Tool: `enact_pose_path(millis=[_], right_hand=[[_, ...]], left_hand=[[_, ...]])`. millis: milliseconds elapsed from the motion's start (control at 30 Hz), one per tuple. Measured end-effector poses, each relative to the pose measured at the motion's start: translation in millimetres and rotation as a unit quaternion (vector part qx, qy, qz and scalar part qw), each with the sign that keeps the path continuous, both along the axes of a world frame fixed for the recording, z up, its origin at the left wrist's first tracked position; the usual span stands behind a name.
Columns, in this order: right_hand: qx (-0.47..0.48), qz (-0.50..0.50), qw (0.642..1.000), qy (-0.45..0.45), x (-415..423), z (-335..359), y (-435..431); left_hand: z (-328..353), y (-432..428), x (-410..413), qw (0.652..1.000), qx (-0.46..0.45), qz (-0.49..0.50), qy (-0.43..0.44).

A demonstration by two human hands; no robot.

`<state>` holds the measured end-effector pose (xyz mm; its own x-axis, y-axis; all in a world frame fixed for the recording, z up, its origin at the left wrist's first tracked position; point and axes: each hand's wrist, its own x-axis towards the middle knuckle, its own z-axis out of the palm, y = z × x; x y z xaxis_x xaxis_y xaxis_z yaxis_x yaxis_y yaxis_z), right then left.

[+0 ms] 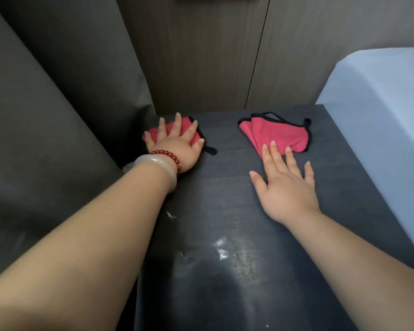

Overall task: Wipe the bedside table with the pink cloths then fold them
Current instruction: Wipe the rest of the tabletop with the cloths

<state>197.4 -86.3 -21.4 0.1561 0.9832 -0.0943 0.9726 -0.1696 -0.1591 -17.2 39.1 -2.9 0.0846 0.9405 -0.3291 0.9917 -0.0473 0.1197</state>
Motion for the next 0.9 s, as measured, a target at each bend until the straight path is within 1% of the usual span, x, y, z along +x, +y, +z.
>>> enact_pose_path(millis=[67, 133, 200, 267, 367, 433, 500, 567, 633, 700, 800, 833, 900], right_hand=[[-0.003, -0.001, 1.0, 0.002, 0, 0, -1], [-0.002, -0.001, 1.0, 0.002, -1, 1, -1], [-0.002, -0.002, 1.0, 0.004, -1, 2, -2], [0.0, -0.001, 1.0, 0.002, -1, 2, -1], [-0.002, -0.001, 1.0, -0.003, -1, 0, -1], [-0.001, 0.0, 1.0, -0.003, 0, -1, -1], [0.0, 0.002, 1.0, -0.002, 1, -1, -1], [0.001, 0.002, 1.0, -0.001, 1, -1, -1], [0.004, 0.004, 1.0, 0.001, 0, 0, -2], [0.01, 0.004, 1.0, 0.007, 0, 0, -2], [0.012, 0.004, 1.0, 0.007, 1, -1, 0], [0.01, 0.003, 1.0, 0.007, 1, -2, 0], [0.008, 0.001, 1.0, 0.008, 1, -3, -1]], left_hand=[[-2, -28, 19, 0.999, 0.024, -0.029, 0.0], [-5, -71, 38, 0.995, 0.049, -0.091, -0.015], [-6, -91, 40, 0.99, 0.055, -0.127, -0.022], [-4, -68, 26, 0.993, 0.048, -0.104, -0.022], [4, -23, 6, 1.0, -0.004, -0.026, -0.015], [1, -21, 13, 1.0, 0.008, -0.009, -0.009], [-2, -45, 34, 0.998, 0.039, -0.044, -0.005], [-7, -78, 53, 0.991, 0.063, -0.116, -0.023], [-10, -92, 51, 0.983, 0.076, -0.165, -0.022], [-6, -73, 27, 0.987, 0.072, -0.142, -0.017], [1, -44, -6, 0.998, 0.01, -0.054, -0.007], [1, -47, -7, 0.999, 0.005, -0.043, -0.003], [1, -74, 6, 0.998, 0.019, -0.059, -0.004]])
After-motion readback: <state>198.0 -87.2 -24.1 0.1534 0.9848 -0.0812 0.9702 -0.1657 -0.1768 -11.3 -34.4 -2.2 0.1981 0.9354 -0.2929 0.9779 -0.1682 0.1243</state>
